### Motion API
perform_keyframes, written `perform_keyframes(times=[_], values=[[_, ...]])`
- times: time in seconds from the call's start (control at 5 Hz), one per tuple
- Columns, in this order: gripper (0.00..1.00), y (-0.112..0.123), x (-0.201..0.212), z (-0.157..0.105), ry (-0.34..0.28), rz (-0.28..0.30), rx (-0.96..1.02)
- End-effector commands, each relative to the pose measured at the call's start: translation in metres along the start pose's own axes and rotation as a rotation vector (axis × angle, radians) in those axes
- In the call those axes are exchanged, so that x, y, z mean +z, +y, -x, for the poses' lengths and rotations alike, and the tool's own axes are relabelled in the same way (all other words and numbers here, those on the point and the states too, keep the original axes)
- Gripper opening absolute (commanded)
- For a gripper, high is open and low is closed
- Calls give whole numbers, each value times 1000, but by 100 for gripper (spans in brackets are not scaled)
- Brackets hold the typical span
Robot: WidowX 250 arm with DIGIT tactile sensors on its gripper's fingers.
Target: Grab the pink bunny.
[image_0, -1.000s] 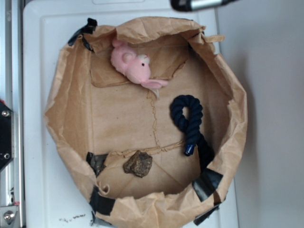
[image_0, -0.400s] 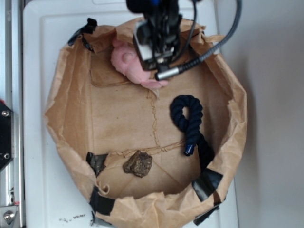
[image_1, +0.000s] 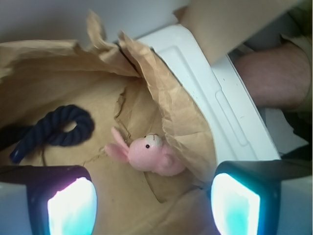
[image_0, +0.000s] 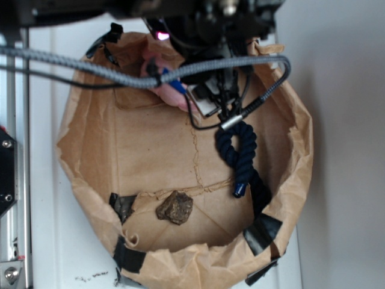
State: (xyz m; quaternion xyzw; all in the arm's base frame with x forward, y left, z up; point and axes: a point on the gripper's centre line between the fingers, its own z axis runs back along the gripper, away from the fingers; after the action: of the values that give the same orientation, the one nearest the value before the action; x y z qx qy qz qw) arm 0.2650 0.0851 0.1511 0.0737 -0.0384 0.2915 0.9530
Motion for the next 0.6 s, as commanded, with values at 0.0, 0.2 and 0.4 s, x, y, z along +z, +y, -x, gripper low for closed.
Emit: perform_keyframes(times=[0.0,0.2,0.4], values=[[100,6,8,-4,-110,-10,159],[100,6,8,-4,-110,-10,159],[100,-3,-5,12,-133,-10,394]])
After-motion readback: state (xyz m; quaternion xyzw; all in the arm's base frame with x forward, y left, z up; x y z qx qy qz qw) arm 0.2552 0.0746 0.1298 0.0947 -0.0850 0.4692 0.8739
